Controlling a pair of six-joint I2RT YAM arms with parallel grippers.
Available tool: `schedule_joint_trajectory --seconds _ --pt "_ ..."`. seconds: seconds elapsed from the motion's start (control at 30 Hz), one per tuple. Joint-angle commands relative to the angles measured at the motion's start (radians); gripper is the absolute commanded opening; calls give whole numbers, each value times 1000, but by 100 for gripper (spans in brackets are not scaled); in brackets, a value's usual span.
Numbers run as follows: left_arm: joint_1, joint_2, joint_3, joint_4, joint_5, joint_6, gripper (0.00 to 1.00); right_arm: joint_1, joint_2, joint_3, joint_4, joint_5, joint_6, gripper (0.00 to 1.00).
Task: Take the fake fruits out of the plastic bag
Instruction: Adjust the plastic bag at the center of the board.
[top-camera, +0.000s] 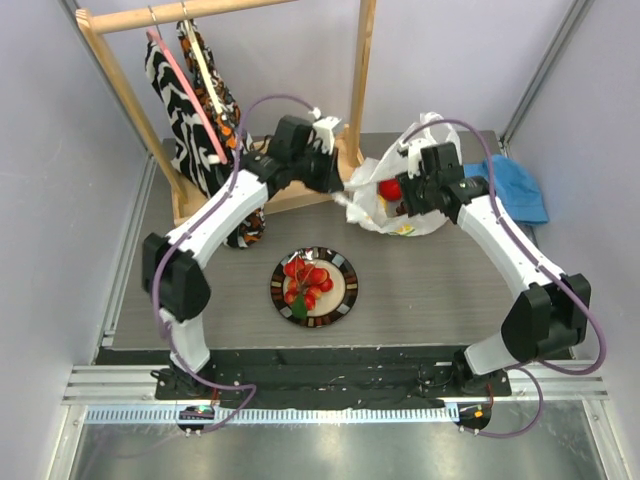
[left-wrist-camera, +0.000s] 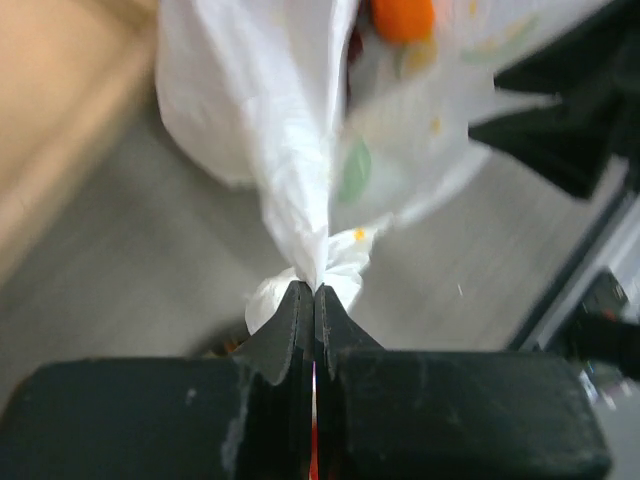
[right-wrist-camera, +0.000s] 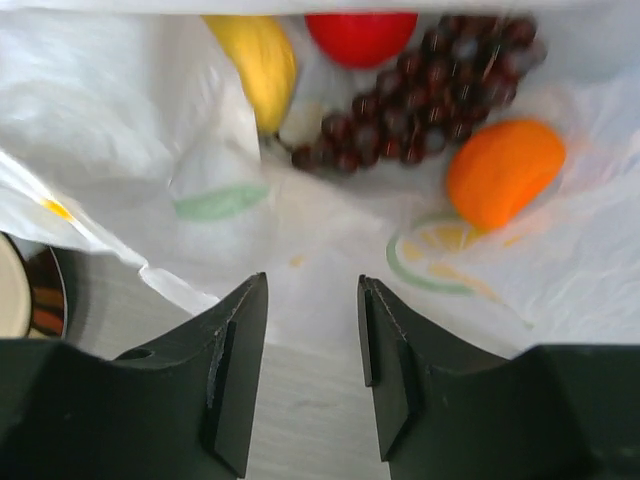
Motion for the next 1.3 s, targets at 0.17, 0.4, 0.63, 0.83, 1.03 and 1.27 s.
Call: schedule_joint_trajectory --seconds 0.17,0.4,0.63,0.83,1.03,1.27 --pt "-7 -342 -274 -48 106 13 0 -1 -93 -124 4 13 76 47" --pt "-9 -277 -280 -86 112 42 0 2 37 -63 91 -92 157 47" --pt "-7 -256 -266 -180 75 101 0 29 102 44 56 -201 288 44" --pt "-7 -380 -376 -216 168 89 0 94 106 49 7 -147 236 43" --pt "-7 -482 -509 -245 150 121 0 210 -10 -199 30 -129 297 43" --pt "-6 -446 -527 -242 92 213 0 163 92 -63 117 -44 273 44"
